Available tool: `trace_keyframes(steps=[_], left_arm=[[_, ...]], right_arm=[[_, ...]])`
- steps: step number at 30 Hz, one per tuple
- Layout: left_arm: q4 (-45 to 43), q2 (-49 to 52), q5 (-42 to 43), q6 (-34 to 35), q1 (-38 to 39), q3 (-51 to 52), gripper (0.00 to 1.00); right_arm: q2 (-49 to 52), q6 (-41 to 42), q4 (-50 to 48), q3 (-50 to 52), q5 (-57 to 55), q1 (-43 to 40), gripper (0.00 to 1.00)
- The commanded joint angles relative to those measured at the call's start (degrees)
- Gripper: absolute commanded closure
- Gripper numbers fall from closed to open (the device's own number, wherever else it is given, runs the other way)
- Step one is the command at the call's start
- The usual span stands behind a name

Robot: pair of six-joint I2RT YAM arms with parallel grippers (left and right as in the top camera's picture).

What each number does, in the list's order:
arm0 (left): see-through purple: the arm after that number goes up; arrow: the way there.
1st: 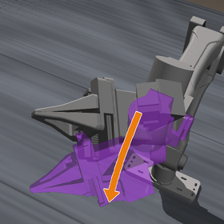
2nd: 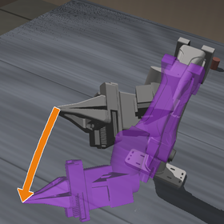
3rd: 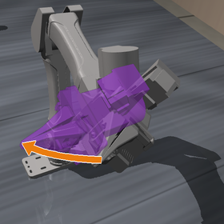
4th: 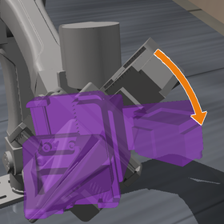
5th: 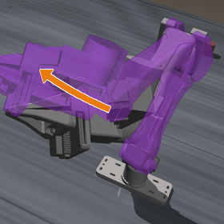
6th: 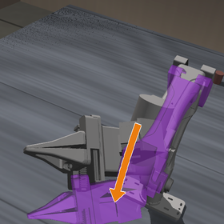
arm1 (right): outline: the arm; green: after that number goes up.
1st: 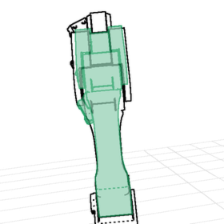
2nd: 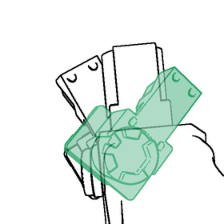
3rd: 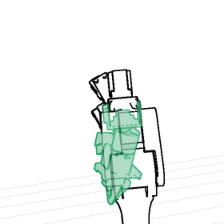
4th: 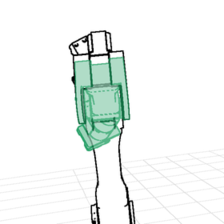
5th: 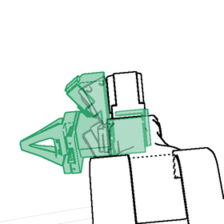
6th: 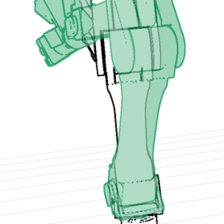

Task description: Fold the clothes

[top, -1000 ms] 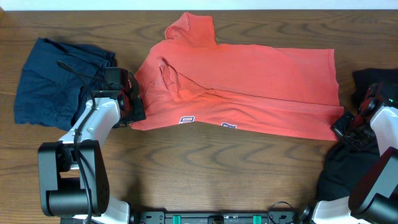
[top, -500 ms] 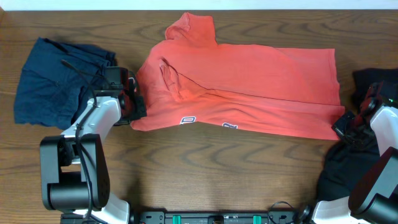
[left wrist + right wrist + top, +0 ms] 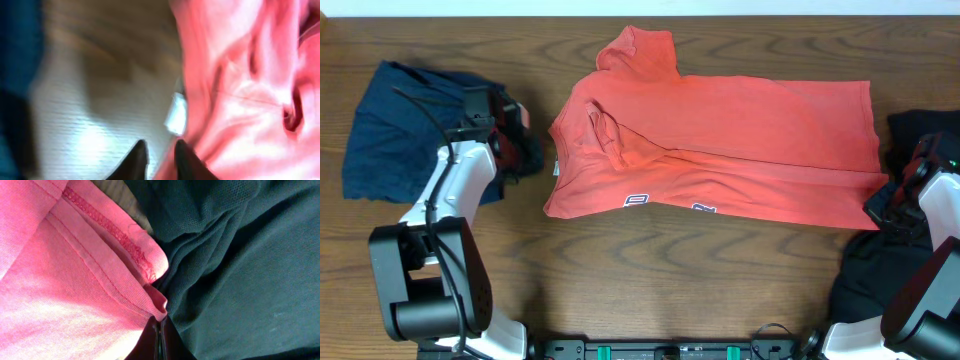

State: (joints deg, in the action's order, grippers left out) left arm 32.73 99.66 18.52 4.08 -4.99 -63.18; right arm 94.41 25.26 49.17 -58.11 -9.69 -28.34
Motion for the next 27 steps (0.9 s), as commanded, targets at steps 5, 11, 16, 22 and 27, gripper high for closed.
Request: trace_keyframes(steps=[5,11,16,22,27], left_arm=[[-0.09,-0.17,4.13,-7.04,4.20,4.85,0.63],[-0.61,0.57,1.18,-7.08,4.72,6.64,0.63],[-0.85,1.09,0.57,-6.86,4.72,7.45,0.79],[-0.52,0.92,3.54,-6.84,4.70,7.15,0.94],[0.09,-0.26,3.37,-4.39,3.58,3.98,0.94]], right_arm=[[-0.83,0.85,-0.52,-0.09,-0.33,-0.35,0.99],[-0.83,0.85,-0.42,-0.09,-0.33,-0.35,0.99],[-0.83,0.87,-0.55,-0.09,-0.33,-0.35,0.99],[-0.83,0.85,-0.52,-0.09,-0.35,-0.37,0.99],[-0.83,0.85,-0.48,-0.07,-0.35,-0.37,0.99]])
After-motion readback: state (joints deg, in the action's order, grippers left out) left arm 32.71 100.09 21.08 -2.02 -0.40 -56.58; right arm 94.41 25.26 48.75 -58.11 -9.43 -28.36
